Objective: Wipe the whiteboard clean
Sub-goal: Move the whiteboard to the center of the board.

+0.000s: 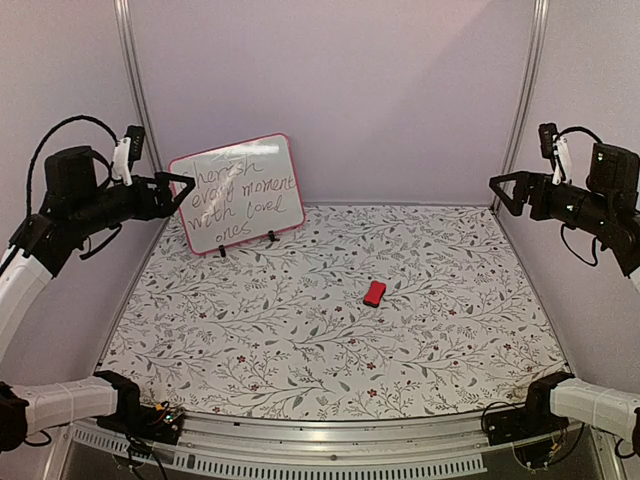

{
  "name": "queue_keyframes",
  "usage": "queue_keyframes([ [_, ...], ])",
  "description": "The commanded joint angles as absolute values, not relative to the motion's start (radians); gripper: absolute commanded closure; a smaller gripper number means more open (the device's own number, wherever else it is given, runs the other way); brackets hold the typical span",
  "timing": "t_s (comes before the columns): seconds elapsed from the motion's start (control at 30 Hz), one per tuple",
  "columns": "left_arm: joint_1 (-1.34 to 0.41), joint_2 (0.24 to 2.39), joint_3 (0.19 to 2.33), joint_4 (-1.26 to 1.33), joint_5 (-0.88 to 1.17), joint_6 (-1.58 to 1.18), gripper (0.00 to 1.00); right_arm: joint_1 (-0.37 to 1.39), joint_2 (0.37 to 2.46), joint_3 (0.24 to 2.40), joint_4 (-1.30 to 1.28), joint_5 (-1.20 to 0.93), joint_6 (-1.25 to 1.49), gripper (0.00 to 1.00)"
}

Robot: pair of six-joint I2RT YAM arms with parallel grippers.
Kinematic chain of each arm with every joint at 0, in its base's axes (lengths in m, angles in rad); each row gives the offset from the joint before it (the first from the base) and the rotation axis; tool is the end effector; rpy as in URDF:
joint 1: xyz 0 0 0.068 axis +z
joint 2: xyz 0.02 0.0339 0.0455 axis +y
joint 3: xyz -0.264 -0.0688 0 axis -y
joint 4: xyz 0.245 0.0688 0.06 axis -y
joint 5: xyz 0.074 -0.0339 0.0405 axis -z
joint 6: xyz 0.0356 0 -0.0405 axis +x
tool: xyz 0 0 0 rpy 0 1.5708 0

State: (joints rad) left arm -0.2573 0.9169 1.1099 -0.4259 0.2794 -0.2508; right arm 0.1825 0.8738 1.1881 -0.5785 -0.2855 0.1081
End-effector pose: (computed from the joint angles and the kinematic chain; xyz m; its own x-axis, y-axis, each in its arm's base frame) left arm 0.1848 -0.0588 0.4039 -0.3413 -0.1569 -0.9268 0.4329 0.8489 -0.3031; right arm 0.1648 0.0406 0.4205 -0.3029 0.0494 -0.9517 -0.4112 0.8941 0.1773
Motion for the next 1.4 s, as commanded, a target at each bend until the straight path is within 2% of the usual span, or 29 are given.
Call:
queue_keyframes([
  [0.0, -0.239, 0.912, 1.112, -0.438, 0.223, -0.276, 0.0, 0.175, 0.869, 1.173, -0.592, -0.301, 0.091, 0.01],
  [0.23, -0.236, 0.835, 1.05, -0.371, 0.123, -0.328, 0.0, 0.174, 0.869, 1.158, -0.565, -0.342, 0.113, 0.01],
  [0.43, -0.235, 0.869, 1.042, -0.371, 0.056, -0.346, 0.0, 0.174, 0.841, 1.125, -0.515, -0.363, 0.204, 0.01],
  [0.53, -0.236, 0.92, 1.022, -0.367, 0.007, -0.38, 0.0, 0.174, 0.844, 1.131, -0.532, -0.401, 0.185, 0.01],
  [1.03, -0.24, 1.19, 1.015, -0.379, -0.244, -0.617, 0.0, 0.174, 0.887, 1.11, -0.58, -0.279, 0.191, 0.01],
  [1.37, -0.272, 1.478, 1.061, -0.354, -0.352, -0.709, 0.0, 0.173, 0.886, 1.075, -0.551, -0.275, 0.206, 0.01],
])
